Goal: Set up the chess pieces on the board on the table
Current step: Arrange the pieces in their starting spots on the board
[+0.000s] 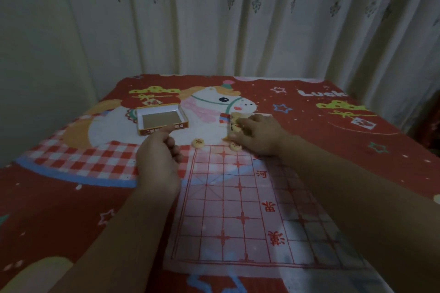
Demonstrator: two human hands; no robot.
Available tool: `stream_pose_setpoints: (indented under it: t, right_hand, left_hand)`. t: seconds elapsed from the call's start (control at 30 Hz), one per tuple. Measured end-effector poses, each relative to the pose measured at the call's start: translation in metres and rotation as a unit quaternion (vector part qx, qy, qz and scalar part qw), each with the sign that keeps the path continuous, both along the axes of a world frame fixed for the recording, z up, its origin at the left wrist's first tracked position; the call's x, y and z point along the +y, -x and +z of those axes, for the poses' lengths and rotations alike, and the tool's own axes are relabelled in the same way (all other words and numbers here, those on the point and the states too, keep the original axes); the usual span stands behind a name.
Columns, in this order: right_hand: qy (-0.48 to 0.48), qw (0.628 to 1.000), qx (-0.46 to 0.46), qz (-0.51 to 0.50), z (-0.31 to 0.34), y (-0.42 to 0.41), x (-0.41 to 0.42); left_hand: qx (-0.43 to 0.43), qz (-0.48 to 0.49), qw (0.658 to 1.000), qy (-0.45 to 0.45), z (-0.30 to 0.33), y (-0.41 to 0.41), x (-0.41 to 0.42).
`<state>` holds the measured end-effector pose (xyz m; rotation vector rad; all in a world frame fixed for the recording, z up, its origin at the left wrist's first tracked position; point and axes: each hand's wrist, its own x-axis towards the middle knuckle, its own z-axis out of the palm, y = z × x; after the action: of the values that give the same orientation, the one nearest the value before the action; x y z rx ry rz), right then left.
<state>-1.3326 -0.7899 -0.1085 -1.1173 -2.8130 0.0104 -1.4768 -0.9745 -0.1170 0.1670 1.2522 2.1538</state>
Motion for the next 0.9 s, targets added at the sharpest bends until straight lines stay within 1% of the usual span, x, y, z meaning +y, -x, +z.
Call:
stream_pose_setpoints:
  t: [0.07, 0.17, 0.37, 0.5, 0.63, 0.77, 0.9]
  right_hand:
    - [-0.012, 1.000, 0.024, 0.003, -0.005, 0.000, 0.005]
    - [-0.003, 0.997, 0.078, -0.001, -0.010, -0.003, 0.013]
    - [-0.030, 0.997, 0.076, 0.006, -0.014, -0.001, 0.020]
    - [-0.043, 0.997, 0.064, -0.014, -0.011, 0.006, 0.022]
    - [-0.033, 0.998, 0.054, -0.016, -0.006, 0.011, 0.022]
    - [-0.015, 0.997, 0.081, -0.009, -0.001, 0.010, 0.024]
    - [0.012, 0.996, 0.087, -0.002, 0.002, 0.009, 0.028]
  left_hand:
    - [0.010, -0.001, 1.000, 0.003, -0.001, 0.000, 0.001]
    - [0.028, -0.001, 1.000, 0.004, -0.002, -0.002, 0.003]
    - [0.065, 0.006, 0.998, 0.009, -0.003, -0.006, 0.005]
    - [0.076, 0.008, 0.997, 0.011, -0.004, -0.006, 0.007]
    - [0.086, 0.011, 0.996, 0.015, -0.005, -0.006, 0.009]
    - [0.085, 0.011, 0.996, 0.018, -0.005, -0.005, 0.009]
    - [0.083, 0.009, 0.996, 0.013, -0.005, -0.005, 0.009]
